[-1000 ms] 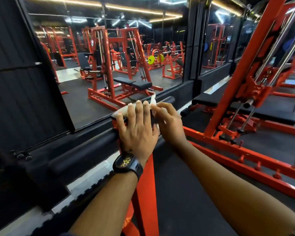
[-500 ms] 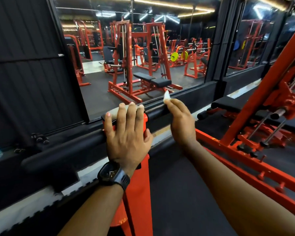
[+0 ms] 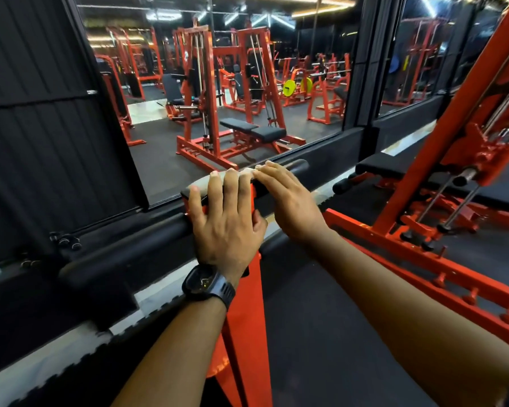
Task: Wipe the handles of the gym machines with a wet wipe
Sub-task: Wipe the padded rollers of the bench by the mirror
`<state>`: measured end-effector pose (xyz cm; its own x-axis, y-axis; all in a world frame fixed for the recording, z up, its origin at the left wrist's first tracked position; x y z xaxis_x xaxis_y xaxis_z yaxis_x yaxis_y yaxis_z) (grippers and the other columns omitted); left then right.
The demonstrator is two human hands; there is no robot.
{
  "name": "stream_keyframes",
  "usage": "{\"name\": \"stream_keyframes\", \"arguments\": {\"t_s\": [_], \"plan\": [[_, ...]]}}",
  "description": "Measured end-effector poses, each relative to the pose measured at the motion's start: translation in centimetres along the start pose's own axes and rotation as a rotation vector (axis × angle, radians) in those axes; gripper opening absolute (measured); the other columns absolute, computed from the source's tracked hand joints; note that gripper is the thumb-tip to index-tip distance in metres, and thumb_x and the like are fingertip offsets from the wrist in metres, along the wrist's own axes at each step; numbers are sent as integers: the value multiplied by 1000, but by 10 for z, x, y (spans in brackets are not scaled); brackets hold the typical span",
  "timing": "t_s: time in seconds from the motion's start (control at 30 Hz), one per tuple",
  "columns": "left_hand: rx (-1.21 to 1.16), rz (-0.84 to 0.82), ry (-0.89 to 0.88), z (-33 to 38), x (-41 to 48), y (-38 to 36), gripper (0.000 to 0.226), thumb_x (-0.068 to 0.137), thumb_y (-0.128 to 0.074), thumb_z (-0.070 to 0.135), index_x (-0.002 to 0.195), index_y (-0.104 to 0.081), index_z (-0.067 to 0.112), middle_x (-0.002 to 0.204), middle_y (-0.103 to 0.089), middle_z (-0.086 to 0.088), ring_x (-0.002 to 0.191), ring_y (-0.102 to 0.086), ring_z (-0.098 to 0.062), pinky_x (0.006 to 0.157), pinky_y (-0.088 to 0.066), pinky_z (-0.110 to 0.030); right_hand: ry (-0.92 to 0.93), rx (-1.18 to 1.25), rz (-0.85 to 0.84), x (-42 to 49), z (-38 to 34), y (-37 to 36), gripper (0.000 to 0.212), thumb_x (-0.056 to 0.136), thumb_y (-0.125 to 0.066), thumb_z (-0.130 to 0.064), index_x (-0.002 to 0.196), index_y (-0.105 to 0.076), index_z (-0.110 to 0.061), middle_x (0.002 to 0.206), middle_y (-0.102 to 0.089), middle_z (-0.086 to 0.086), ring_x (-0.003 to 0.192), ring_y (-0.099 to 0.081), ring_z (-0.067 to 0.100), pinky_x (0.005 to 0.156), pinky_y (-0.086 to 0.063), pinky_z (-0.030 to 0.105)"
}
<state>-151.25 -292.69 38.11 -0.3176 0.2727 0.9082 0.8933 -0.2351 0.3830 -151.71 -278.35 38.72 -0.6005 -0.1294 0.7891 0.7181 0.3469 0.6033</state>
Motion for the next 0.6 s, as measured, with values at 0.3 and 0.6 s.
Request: {"name": "stream_keyframes", "arguments": {"t_s": [0.3,0.6], "plan": [[29,2,-21,0,-3,-6,66,85,-56,41,144,-42,15,143,-49,-5,137,-38,-29,115,-22,-53,-87,-69,65,10,-3,1,41,96,-43,-19,130,-63,-8,131,-64,8,118,-54,30,97,-50,40],[116,-22,12,6,2,-2,66,81,-52,42,142,-44,16,146,-47,-6,142,-37,-30,118,-11,-53,-79,-81,6,5,6,2,49,85,-65,-1,133,-60,-8,131,-57,12,122,-47,32,100,-47,38]]}}
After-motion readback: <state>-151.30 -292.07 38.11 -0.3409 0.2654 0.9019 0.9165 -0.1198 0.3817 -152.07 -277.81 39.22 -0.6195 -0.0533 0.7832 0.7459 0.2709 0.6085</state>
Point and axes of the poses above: each hand's wrist, its own x-axis towards the middle knuckle, its own y-axis out of the back of the hand, z = x × y, the point moved 3 cm from there along x, towards the middle knuckle
